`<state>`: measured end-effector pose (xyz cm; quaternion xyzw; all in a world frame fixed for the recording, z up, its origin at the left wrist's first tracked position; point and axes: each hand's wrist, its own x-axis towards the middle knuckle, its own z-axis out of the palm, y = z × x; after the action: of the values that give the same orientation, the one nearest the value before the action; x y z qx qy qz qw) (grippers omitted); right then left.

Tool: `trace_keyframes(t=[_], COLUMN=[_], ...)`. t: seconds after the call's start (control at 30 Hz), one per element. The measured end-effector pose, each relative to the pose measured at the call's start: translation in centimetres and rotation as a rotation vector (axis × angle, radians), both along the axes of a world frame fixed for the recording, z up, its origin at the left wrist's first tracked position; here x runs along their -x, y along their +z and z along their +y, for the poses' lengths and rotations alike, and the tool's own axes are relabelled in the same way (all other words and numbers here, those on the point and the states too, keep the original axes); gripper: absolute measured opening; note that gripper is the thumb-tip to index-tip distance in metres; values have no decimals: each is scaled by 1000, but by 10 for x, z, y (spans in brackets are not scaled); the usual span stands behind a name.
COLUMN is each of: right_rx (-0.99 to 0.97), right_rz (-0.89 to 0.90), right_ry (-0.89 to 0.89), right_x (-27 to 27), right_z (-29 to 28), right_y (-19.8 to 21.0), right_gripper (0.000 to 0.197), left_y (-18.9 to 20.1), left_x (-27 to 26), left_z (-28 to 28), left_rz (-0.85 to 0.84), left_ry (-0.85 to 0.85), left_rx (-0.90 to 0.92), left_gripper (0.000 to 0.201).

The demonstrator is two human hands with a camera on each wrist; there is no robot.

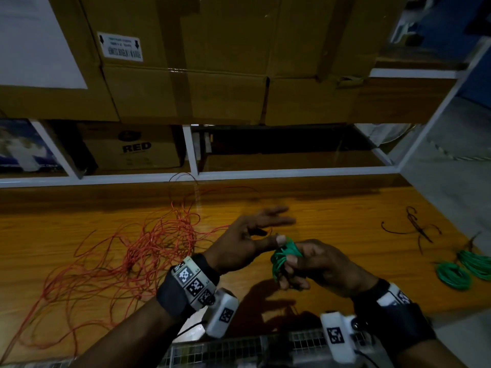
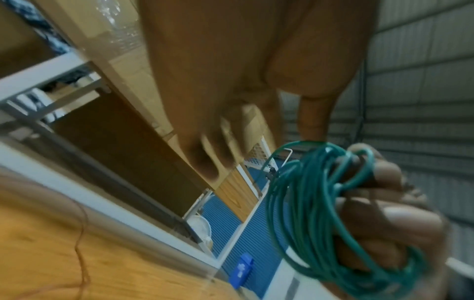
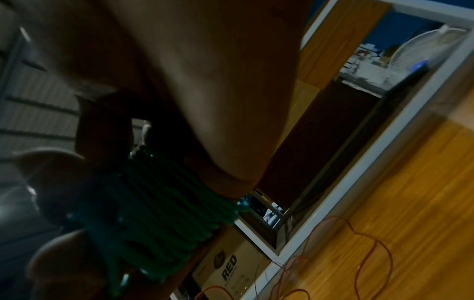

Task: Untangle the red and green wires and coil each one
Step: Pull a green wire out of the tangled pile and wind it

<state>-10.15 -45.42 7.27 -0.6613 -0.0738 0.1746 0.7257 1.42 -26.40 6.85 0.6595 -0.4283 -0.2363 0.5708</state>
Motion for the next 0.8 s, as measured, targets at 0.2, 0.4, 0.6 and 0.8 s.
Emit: trace_keyframes(t=[0.2, 0.4, 0.6, 0.8], right_rx=[-284, -484, -509, -313], right_rz=[61, 153, 169, 144], right_ry=[-38, -195, -315, -535], right_x=[5, 4, 9, 10], right_z=[-14, -16, -14, 1], right_y=[2, -3, -8, -3], right_gripper=[29, 33, 40, 33], left_y=[-1, -2, -12, -25], left_x=[15, 19, 18, 18], left_z=[-4, -16, -22, -31], left_rz=[239, 7, 27, 33], left_ry=[-116, -22, -2, 99], left_rx=[94, -4, 46, 16], left_gripper=[58, 50, 28, 27])
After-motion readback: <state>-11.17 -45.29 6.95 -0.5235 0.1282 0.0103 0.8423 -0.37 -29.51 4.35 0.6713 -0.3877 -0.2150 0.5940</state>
